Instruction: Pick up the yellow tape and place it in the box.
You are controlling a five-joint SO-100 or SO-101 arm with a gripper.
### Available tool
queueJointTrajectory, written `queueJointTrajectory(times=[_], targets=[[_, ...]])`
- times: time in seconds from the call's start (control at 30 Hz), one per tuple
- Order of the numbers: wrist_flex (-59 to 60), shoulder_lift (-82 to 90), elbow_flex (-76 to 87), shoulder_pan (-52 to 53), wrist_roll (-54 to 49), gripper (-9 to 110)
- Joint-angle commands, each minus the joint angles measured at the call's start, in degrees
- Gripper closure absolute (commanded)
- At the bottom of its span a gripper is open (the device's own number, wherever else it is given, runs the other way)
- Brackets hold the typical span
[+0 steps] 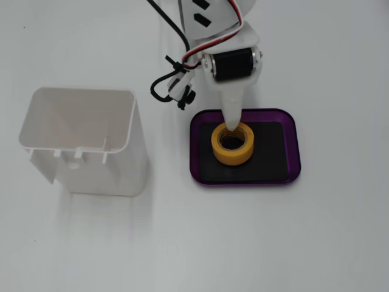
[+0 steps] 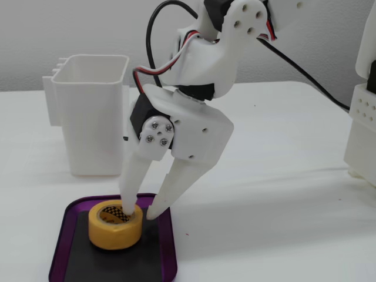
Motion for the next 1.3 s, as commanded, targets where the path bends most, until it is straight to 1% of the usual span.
queueJointTrajectory(times=[0.0,0.1,0.23,0.4,0.53,0.67,0.87,1.07,1.17,1.27], targets=[[1.93,0.35,-2.64,-0.53,-0.18,88],[8.00,1.58,-6.33,-0.62,-0.26,88],[17.49,7.56,-12.83,0.18,-0.26,88],[29.44,22.85,-18.98,0.26,0.35,88],[36.65,38.23,-17.14,0.35,0.53,87],[42.01,53.44,-6.50,0.44,0.53,87],[41.48,75.15,19.16,2.29,0.62,87],[31.20,95.36,42.45,10.46,0.70,87],[30.85,103.71,51.59,13.36,0.26,87],[31.64,108.37,59.15,13.97,0.88,87]])
